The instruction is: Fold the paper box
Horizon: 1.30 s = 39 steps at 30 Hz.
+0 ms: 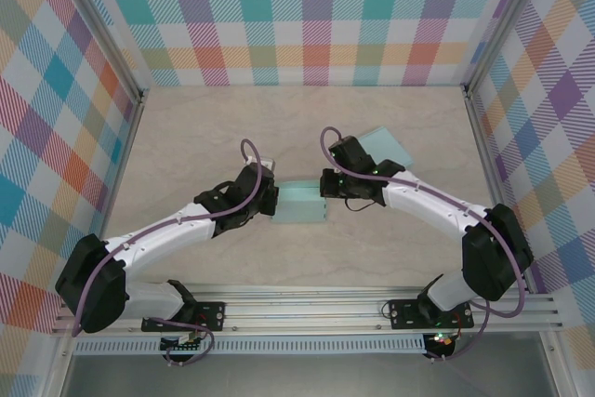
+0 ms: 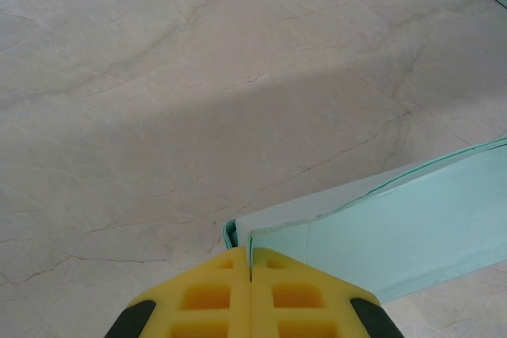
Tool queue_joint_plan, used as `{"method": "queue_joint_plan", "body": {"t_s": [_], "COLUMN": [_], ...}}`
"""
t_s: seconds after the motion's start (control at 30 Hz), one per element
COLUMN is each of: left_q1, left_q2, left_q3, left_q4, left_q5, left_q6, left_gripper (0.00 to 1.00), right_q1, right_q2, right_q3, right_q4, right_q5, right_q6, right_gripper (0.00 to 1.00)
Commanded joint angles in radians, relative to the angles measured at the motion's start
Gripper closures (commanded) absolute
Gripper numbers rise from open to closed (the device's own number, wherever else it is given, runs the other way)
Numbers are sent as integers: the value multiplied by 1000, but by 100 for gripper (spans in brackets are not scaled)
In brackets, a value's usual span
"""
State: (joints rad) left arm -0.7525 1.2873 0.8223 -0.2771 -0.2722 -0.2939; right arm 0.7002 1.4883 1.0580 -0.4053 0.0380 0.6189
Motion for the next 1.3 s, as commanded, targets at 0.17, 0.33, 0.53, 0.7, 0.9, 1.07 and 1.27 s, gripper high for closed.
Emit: {"method": "queue_joint_plan", "body": {"t_s": [0.17,0.33,0.53,0.7,0.9,1.07,1.27], "left_q1": [-31,-30,-33,-46,-87,-90,-87], "left_q2": [17,-7,-49,-82,-87,-59,88], "left_q3": [-71,-114,-190,-296,-371,-340,-282], "left_q4": [29,82,183,347,533,642,863], "left_q5": [44,24,14,-13,-70,-108,-169], "left_q6": [-20,-47,-58,-40,-19,57,197], "left_gripper": [100,100,100,100,100,100,100], "right_q1": [36,52,109,162,197,197,178], "right_q2": [-16,-47,-95,-122,-167,-186,-135], "right_q3": [-98,-171,-244,-335,-421,-426,-484], "right_q4": [115,166,244,387,560,656,915], "right_q5": [26,80,199,279,380,424,474], "right_q6": [-34,-51,-105,-137,-183,-262,-392], "right_gripper": [100,100,100,100,100,100,100]}}
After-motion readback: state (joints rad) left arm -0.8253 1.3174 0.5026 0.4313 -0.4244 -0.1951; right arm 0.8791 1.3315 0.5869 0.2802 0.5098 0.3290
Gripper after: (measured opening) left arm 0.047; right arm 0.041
